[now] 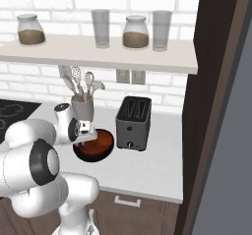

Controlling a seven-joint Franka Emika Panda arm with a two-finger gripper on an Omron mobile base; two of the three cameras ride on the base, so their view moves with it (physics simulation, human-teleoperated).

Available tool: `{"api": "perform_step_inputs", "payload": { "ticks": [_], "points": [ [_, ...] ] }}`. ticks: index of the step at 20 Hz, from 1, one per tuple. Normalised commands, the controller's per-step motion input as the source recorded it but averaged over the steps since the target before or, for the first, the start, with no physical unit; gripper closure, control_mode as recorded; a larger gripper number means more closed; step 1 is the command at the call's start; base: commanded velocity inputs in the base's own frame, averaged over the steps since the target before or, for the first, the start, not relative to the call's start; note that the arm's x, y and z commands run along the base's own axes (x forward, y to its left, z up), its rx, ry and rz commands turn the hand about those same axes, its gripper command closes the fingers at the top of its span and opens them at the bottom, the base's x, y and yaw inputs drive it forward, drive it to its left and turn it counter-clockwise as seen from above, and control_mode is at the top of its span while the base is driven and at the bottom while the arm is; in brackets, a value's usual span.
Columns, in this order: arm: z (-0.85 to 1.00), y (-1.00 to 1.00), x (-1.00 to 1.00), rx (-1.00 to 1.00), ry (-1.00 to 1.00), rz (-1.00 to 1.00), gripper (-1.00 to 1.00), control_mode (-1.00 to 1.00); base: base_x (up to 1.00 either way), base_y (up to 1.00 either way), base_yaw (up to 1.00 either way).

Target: Pick up the bowls on the counter and stack them on top of one another in the open cabinet. Place the smaller bowl on top of the larger bowl.

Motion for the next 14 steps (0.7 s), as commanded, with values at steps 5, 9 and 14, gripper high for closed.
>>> {"api": "perform_step_inputs", "payload": {
  "ticks": [5,9,14],
  "points": [
    [-0.08,0.0,0.01,0.0,0.0,0.0,-1.0,-1.0,0.0,0.0,0.0],
    [0.26,0.0,-0.04,0.02,0.0,0.0,-1.0,-1.0,0.0,0.0,0.0],
    [0.54,0.0,-0.26,0.01,0.0,0.0,-1.0,-1.0,0.0,0.0,0.0]
  ]
}}
